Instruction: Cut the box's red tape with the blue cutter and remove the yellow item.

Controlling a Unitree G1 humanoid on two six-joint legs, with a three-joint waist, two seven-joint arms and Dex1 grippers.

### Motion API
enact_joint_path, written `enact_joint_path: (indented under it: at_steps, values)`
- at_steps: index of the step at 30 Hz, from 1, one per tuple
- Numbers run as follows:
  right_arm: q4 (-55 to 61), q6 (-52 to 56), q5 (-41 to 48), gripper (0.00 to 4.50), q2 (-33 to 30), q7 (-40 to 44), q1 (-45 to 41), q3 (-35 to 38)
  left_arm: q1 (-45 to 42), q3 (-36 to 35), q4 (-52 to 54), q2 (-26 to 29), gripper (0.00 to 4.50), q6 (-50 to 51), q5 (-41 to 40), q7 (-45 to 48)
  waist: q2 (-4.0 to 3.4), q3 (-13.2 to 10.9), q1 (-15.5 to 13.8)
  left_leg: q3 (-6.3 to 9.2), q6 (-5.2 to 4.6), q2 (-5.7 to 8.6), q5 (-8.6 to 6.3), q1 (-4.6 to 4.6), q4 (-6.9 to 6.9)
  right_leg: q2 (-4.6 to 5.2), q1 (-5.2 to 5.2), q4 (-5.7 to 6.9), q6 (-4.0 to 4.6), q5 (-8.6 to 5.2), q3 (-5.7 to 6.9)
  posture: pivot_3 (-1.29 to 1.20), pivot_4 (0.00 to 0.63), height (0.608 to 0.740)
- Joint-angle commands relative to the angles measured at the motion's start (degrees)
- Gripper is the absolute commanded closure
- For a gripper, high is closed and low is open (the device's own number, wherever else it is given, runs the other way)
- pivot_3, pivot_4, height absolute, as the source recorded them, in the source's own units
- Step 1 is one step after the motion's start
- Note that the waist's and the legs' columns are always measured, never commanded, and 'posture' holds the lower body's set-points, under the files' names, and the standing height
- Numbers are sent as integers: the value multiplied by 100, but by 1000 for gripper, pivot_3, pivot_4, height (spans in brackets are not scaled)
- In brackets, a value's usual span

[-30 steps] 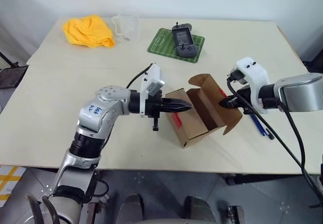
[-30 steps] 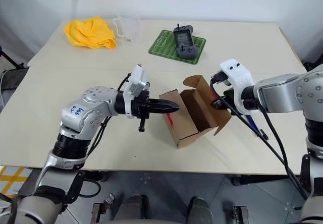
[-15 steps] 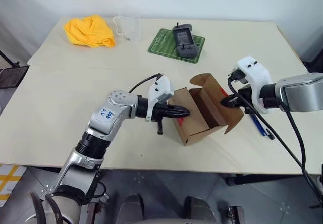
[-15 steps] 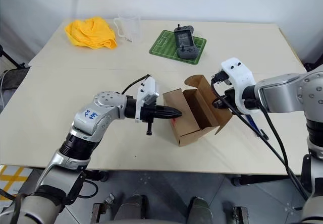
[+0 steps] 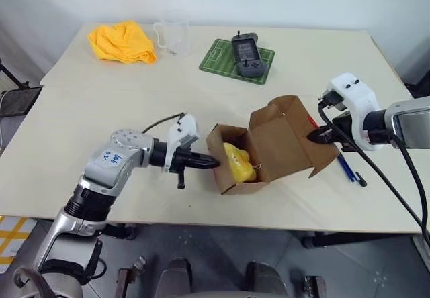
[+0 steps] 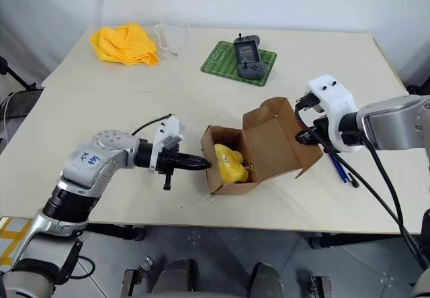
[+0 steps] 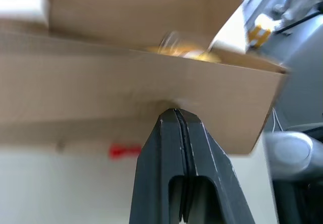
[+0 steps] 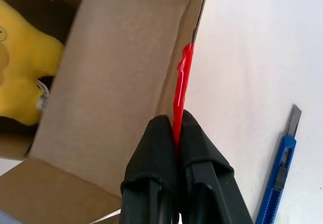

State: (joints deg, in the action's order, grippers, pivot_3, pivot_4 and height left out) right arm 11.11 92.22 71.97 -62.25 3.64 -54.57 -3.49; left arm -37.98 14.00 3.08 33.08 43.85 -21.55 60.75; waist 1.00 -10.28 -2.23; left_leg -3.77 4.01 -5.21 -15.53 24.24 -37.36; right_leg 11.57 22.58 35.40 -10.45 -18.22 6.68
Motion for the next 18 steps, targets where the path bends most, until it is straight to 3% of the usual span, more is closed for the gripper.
enact_joint_path:
  at_steps: [1, 13, 15, 18]
  values:
    - [376, 28, -122, 4449, 43, 48, 193, 174, 8, 34, 120, -87, 4500, 31, 65, -168, 0, 0, -4, 0, 0, 0, 0, 0, 1, 0, 0, 0, 0, 0, 0, 0, 150, 740]
    - [1044, -11, -1054, 4449, 708, 60, 929, 406, 88, -132, 9, -320, 4500, 20, 101, -596, 0, 0, 64, 0, 0, 0, 0, -1, 4, 0, 4, 4, 0, 0, 0, 0, 150, 740]
    - [1057, 2, -1127, 4007, 775, 184, 975, 555, 77, -238, 6, -364, 4500, 94, -12, -597, 0, 0, 59, 0, 0, 0, 0, -1, 4, 0, 4, 5, 0, 0, 0, 0, 150, 740]
    - [1132, -316, -1181, 3131, 584, 660, 1131, 999, 84, -442, 65, -288, 3940, 123, -163, -485, 0, 0, 62, 0, 0, 0, 0, -1, 4, 0, 4, 5, 0, 0, 0, 0, 150, 740]
